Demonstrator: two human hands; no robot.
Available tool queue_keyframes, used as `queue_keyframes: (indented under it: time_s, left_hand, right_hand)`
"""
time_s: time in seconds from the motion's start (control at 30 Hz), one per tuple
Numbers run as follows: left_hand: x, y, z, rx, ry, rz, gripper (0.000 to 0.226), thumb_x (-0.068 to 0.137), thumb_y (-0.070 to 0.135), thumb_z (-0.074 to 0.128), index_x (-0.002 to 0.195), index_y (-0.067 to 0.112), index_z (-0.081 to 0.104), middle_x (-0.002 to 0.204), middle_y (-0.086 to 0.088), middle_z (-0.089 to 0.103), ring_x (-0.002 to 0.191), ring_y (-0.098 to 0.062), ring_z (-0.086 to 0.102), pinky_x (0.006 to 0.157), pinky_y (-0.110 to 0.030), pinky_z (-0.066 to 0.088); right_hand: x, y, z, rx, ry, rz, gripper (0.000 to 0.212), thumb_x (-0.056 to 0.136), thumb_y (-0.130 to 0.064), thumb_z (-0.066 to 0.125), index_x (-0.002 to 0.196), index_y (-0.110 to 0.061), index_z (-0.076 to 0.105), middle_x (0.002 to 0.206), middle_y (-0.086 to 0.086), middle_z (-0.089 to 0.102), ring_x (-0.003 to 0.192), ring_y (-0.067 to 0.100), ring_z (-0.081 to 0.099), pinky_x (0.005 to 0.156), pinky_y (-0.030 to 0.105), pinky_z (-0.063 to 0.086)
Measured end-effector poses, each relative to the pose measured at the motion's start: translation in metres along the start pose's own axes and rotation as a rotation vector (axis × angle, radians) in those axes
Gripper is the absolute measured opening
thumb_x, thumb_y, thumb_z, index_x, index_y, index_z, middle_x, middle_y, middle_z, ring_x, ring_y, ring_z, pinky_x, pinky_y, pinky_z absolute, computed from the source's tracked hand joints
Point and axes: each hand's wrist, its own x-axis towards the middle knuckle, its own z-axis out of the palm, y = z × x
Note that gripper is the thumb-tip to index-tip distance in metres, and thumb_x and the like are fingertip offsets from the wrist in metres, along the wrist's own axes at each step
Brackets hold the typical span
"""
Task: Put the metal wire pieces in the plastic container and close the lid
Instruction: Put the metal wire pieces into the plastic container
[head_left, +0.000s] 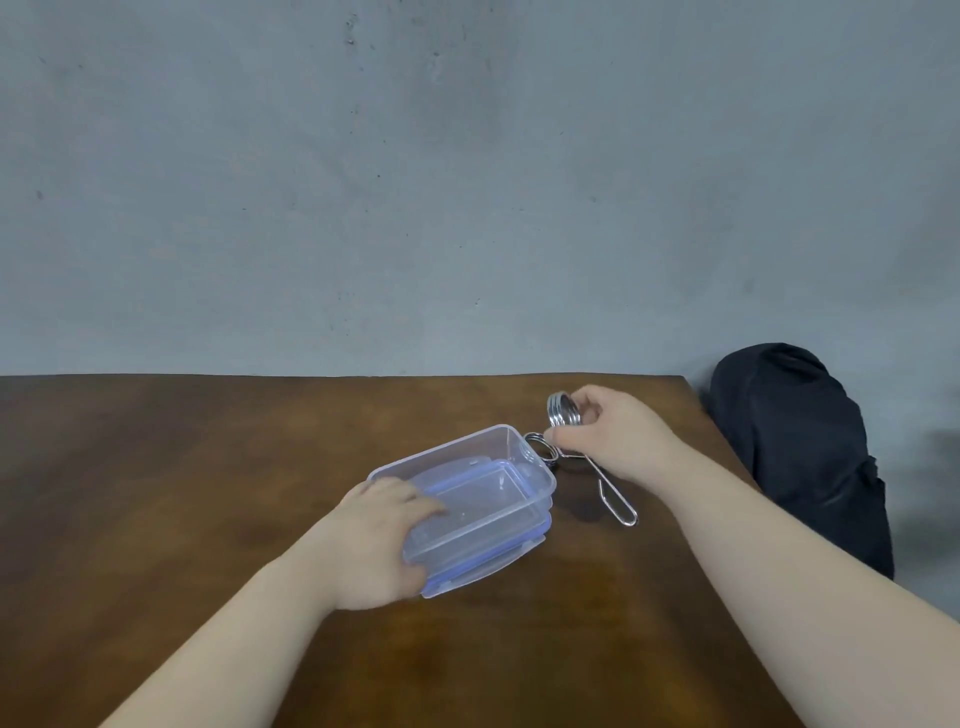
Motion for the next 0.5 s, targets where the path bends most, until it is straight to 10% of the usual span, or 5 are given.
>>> queue_keyframes:
  time_s: [0.2, 0.37, 0.5]
  left_hand:
    - [-0.012, -0.027, 0.031, -0.584, 0.173, -0.310, 0.146, 0.065, 0.051, 0.094, 0.166, 0.023, -0.008, 0.171, 0.012, -0.005, 0.158, -0.009, -0.006, 0.127, -0.041, 0.014]
    - [-0.012, -0.026, 0.053, -0.739, 0.065, -0.324, 0.155, 0.065, 0.026, 0.101, 0.162, 0.028, -0.020, 0.153, 0.020, 0.017, 0.137, 0.004, 0.020, 0.115, -0.023, 0.024]
    - [0.002, -0.026, 0.058, -0.717, 0.033, -0.317, 0.161, 0.059, 0.046, 0.094, 0.159, 0.024, -0.030, 0.151, 0.025, 0.034, 0.150, -0.011, 0.031, 0.125, -0.037, 0.029]
  right_hand:
    - [0.007, -0.042, -0.011, -0.003, 0.027, -0.138, 0.031, 0.073, -0.046, 0.085, 0.092, -0.030, 0.067, 0.067, -0.012, 0.056, 0.062, 0.009, 0.054, 0.059, 0.028, 0.037]
    - [0.010, -0.074, 0.006, -0.270, -0.095, -0.296, 0.043, 0.070, -0.052, 0.081, 0.107, -0.036, 0.064, 0.086, -0.012, 0.067, 0.079, 0.010, 0.064, 0.068, 0.032, 0.052]
    - [0.017, -0.078, 0.034, -0.504, -0.258, -0.403, 0.048, 0.071, -0.055, 0.076, 0.112, -0.035, 0.062, 0.094, -0.012, 0.066, 0.085, 0.014, 0.063, 0.072, 0.036, 0.057]
